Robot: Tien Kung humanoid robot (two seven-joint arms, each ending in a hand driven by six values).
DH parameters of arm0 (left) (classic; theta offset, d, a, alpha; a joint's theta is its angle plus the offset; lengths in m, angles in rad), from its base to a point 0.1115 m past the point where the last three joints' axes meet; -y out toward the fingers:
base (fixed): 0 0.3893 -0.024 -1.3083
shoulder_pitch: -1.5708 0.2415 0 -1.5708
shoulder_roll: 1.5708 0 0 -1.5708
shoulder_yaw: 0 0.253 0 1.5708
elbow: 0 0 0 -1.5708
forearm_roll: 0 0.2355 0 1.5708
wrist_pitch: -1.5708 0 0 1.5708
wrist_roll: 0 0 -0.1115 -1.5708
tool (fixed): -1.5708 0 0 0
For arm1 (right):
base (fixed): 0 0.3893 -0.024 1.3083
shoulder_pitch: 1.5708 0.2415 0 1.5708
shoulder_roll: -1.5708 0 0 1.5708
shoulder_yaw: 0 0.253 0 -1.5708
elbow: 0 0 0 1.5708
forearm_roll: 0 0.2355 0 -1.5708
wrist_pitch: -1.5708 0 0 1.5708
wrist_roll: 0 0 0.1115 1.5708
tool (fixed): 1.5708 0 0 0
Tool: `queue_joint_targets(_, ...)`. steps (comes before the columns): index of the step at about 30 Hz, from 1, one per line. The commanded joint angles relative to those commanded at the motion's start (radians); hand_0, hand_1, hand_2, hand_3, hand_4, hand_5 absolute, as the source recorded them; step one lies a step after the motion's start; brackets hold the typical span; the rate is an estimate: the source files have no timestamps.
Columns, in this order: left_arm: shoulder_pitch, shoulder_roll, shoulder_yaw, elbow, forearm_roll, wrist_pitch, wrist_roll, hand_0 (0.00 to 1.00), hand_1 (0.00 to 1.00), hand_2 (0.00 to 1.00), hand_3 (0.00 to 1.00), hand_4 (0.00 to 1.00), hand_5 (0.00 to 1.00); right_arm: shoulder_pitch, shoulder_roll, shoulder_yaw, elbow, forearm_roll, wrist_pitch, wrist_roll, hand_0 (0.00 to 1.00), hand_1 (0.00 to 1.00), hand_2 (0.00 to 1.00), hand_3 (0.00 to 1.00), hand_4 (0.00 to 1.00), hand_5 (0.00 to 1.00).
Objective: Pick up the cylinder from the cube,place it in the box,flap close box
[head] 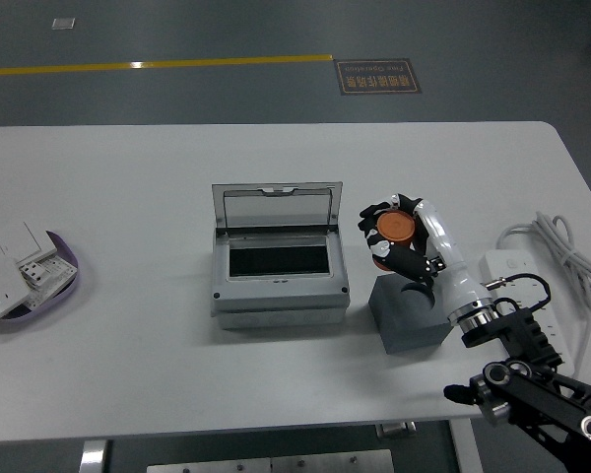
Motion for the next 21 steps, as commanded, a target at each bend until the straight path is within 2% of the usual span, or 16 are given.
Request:
queue_joint_targets(3,-0.001,0.0,0.003,0.0,-0.002,0.0,0.0,0.597,0.622,0.617,0.639,0.7,0.21,0.035,0.023,-0.027,-0.007,-0.032,-0.028,-0.028,0.456,0.45,0.41,0.271,0.002,0.002)
queue_joint_targets(4,-0.002,0.0,0.006,0.0,-0.003,-0.001,0.0,0.597,0.622,0.616,0.637,0.698,0.209,0.06,0.038,-0.048,-0.012,-0.058,-0.028,-0.053,0.32,0.353,0.374,0.253,0.002,0.002)
queue_joint_targets(8,-0.005,0.002,0.012,0.0,-0.007,-0.001,0.0,0.597,0.622,0.616,0.637,0.698,0.209,0.156,0.083,-0.125,-0.029,-0.183,-0.017,-0.175,0.32,0.353,0.374,0.253,0.002,0.002)
queue_joint_targets(9,-0.005,0.003,0.013,0.0,-0.008,-0.001,0.0,0.597,0.622,0.616,0.637,0.698,0.209,0.176,0.093,-0.139,-0.032,-0.217,-0.003,-0.21,0.32,0.353,0.374,0.253,0.002,0.002)
queue_joint_targets(10,-0.005,0.004,0.014,0.0,-0.009,-0.001,0.0,0.598,0.622,0.615,0.637,0.695,0.211,0.197,0.103,-0.151,-0.035,-0.253,0.019,-0.246,0.079,0.247,0.327,0.226,0.002,0.002)
queue_joint_targets(15,-0.004,0.005,0.022,0.002,-0.015,-0.001,0.0,0.598,0.622,0.615,0.637,0.695,0.211,0.302,0.147,-0.213,-0.049,-0.454,0.16,-0.448,0.079,0.247,0.327,0.226,0.002,0.002)
queue_joint_targets(16,-0.004,0.005,0.023,0.002,-0.016,-0.001,0.0,0.598,0.622,0.615,0.637,0.693,0.213,0.314,0.15,-0.221,-0.051,-0.486,0.182,-0.481,0.037,0.225,0.318,0.229,0.002,0.002)
queue_joint_targets(21,-0.007,0.005,0.025,0.002,-0.016,0.0,0.001,0.598,0.622,0.615,0.637,0.693,0.213,0.359,0.164,-0.247,-0.066,-0.645,0.311,-0.649,0.037,0.225,0.318,0.229,0.002,0.002)
